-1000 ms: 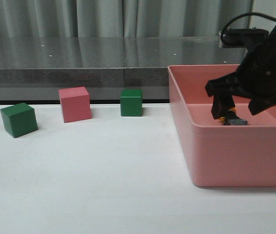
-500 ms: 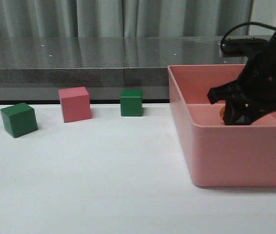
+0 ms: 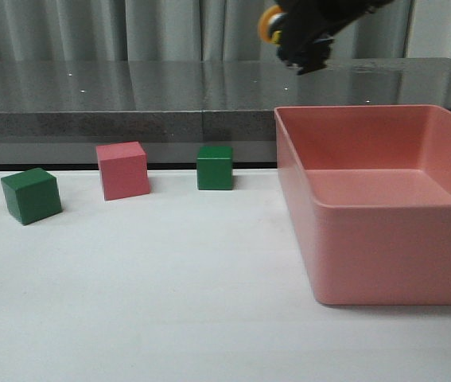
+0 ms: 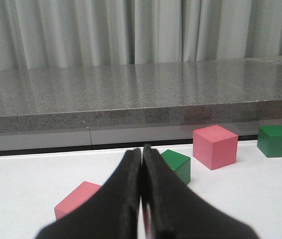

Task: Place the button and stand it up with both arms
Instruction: 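Lift the button out of the bin and lower it onto the table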

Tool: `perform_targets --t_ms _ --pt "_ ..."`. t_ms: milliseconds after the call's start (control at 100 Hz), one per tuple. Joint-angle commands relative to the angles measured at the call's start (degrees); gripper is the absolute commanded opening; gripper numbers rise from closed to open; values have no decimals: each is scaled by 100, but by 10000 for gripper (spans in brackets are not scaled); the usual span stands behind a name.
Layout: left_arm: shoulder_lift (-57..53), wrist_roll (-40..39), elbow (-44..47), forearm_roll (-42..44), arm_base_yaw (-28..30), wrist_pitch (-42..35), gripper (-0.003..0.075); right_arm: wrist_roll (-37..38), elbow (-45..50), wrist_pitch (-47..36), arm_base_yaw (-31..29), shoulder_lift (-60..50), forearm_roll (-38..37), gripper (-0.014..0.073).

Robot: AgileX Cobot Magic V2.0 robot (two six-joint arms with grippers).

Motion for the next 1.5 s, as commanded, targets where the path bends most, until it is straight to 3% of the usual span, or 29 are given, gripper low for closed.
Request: perform_targets --t_ms 0,420,900,1000,1190,1260,1490 --pt "-172 -69 255 -11 26 -455 -20 -679 -358 -242 350 -28 -2 40" --pt "-172 -69 255 -11 26 -455 -20 -2062 -1163 -257 1253 1885 277 40" --pt "-172 -69 255 -11 26 -446 -20 -2223 -1221 -363 1542 2617 283 52" --pt "-172 -69 255 -11 26 -446 -20 -2223 -1221 -349 1542 2647 288 130" --pt "-172 -69 255 -11 26 -446 -20 -2223 -1221 -354 1542 2647 288 425" --pt "-172 -69 255 -11 26 -446 -20 -2223 -1221 -354 1542 2647 288 493" --pt "-172 -69 255 -11 26 -446 -20 -2217 -1221 -128 1542 2403 288 526"
